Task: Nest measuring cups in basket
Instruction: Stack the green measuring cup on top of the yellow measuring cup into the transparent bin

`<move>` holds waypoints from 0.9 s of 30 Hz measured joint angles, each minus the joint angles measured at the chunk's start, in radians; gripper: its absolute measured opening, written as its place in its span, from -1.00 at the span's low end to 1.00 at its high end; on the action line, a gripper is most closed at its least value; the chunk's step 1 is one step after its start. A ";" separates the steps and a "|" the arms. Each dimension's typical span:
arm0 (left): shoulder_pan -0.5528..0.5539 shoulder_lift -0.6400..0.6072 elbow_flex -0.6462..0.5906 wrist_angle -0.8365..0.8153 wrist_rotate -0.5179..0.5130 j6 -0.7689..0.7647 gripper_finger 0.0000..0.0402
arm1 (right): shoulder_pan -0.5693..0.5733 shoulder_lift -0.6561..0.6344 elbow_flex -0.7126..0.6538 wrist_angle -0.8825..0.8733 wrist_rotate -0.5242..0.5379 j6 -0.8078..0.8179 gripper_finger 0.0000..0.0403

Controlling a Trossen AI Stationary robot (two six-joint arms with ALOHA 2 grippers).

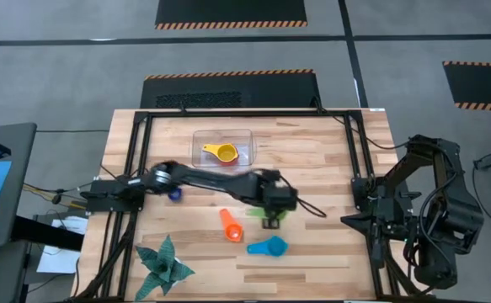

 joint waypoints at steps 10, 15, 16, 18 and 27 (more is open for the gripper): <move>0.035 -0.225 -0.002 -0.481 -0.162 0.149 -0.96 | -0.052 0.000 0.000 -0.007 0.006 -0.049 -0.91; 0.143 -0.293 -0.105 -0.437 -0.038 0.210 -0.95 | -0.092 0.000 0.000 -0.008 0.003 -0.127 -0.88; 0.165 -0.319 -0.136 -0.432 -0.018 0.213 -0.96 | -0.098 0.000 0.000 -0.009 0.003 -0.129 -0.88; 0.209 -0.367 -0.221 -0.449 0.008 0.229 -0.97 | -0.109 0.000 0.000 -0.013 0.006 -0.130 -0.89; 0.403 -0.554 -0.680 -0.041 0.071 0.435 -0.97 | -0.215 0.000 0.000 -0.011 0.033 -0.121 -0.90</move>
